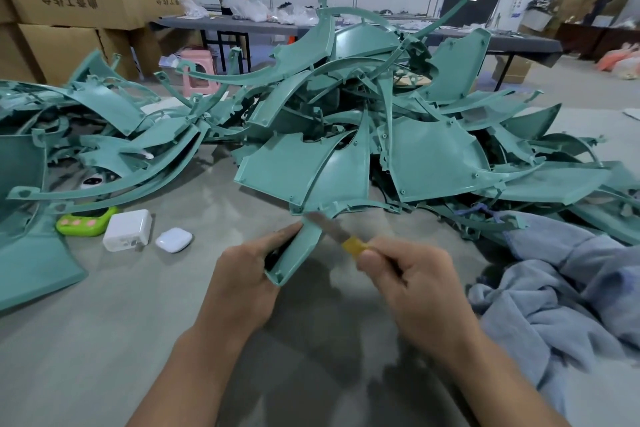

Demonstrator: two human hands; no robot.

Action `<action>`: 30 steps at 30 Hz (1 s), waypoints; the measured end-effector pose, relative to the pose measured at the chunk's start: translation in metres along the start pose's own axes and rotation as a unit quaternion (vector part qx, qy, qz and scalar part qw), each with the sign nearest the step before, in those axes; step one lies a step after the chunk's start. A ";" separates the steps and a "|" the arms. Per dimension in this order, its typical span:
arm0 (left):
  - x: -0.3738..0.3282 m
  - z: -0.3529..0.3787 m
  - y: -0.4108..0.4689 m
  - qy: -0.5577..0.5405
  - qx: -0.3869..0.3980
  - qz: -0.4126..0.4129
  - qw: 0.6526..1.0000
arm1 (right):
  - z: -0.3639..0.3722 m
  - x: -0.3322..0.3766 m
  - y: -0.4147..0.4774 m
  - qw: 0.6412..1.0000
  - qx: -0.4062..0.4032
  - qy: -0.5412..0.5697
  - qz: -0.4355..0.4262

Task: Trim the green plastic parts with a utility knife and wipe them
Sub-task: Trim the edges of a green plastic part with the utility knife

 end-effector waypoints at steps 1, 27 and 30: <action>-0.001 -0.001 0.000 0.003 -0.006 0.004 1.000 | 0.005 0.000 -0.001 1.000 0.023 -0.017 0.002; -0.026 0.019 0.001 -0.463 0.057 -0.238 0.852 | 0.005 -0.002 0.000 0.994 0.094 0.058 0.022; -0.035 0.015 0.002 -0.457 0.093 -0.247 0.849 | -0.021 -0.026 0.010 0.990 -0.063 -0.084 0.098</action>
Point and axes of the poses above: each hand's wrist, its own y-axis towards the middle knuckle, its own z-axis out of the palm, x = y × z, the point moved 6 cm from there along y, towards the middle knuckle, and after that the axes turned 10 degrees about y, right-handed, at the moved point
